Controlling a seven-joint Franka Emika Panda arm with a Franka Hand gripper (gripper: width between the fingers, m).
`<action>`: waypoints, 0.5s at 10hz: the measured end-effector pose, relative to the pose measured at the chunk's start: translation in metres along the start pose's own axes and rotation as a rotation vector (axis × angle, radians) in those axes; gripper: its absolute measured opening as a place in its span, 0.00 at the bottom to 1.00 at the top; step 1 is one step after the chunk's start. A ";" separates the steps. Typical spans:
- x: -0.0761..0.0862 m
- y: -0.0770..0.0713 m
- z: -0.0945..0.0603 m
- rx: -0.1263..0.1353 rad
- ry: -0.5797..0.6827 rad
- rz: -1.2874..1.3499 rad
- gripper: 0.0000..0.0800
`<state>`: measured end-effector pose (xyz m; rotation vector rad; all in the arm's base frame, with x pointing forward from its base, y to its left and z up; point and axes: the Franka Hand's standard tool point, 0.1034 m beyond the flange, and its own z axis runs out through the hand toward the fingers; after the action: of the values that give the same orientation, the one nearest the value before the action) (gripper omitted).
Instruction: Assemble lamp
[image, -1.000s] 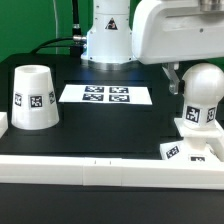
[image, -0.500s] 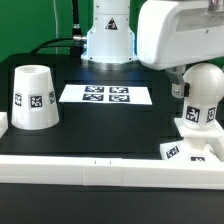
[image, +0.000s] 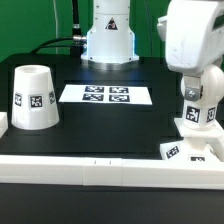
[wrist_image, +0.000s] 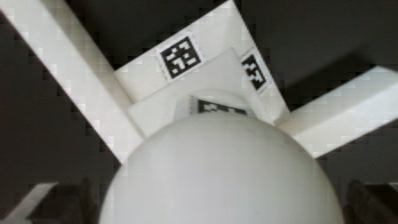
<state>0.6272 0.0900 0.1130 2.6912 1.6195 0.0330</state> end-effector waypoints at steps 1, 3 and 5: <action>-0.001 0.000 0.001 -0.003 -0.008 -0.105 0.87; 0.001 -0.002 0.004 -0.005 -0.021 -0.261 0.87; 0.006 -0.001 0.003 -0.015 -0.036 -0.398 0.87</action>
Offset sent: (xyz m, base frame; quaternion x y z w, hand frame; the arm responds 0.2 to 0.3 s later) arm 0.0107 0.0168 0.0020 -0.0038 -0.0110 -0.2489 0.9685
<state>0.6291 0.0962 0.1106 2.2920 2.0955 -0.0039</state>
